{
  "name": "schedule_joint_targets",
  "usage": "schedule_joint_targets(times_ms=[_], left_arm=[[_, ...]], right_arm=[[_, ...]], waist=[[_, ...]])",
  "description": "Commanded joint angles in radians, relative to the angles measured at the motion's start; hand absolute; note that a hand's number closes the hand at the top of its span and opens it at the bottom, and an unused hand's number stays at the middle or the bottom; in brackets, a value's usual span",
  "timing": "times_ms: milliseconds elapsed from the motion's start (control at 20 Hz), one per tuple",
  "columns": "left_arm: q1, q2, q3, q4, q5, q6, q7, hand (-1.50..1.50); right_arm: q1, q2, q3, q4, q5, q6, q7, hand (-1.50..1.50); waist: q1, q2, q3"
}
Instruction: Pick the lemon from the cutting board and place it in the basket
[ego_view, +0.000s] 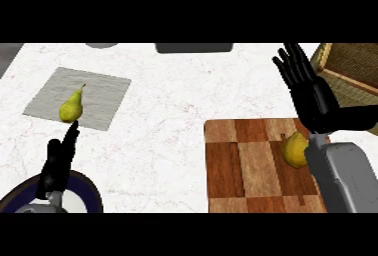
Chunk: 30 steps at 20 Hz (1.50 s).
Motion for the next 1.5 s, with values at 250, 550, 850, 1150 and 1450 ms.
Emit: schedule_joint_targets(times_ms=[250, 550, 850, 1150, 1450], left_arm=[[-0.027, -0.084, 0.062, -0.227, 0.083, 0.047, -0.145, 0.00], [-0.013, -0.136, -0.009, -0.303, 0.120, -0.019, -0.165, 0.00], [-0.004, -0.143, -0.012, -0.316, 0.102, 0.005, -0.168, 0.00], [0.010, -0.119, 0.005, -0.341, 0.104, -0.004, -0.171, 0.00], [0.021, -0.138, -0.021, -0.333, 0.094, -0.005, -0.184, 0.00]], right_arm=[[0.279, 0.032, -0.279, -0.165, 0.104, -0.443, -0.092, 1.50], [0.349, 0.209, 0.015, -0.278, 0.514, -0.806, -0.039, -1.50], [0.465, 0.214, -0.061, -0.215, 0.737, -1.075, 0.208, -1.50], [0.681, 0.210, -0.102, -0.214, 0.909, -0.970, 0.430, -1.50], [0.776, 0.169, -0.036, -0.353, 1.017, -0.710, 0.652, -1.50]], waist=[[-0.099, -0.039, 0.005], [0.023, -0.001, 0.003], [0.000, 0.004, -0.005], [-0.018, 0.009, -0.012], [0.009, 0.015, -0.014]])
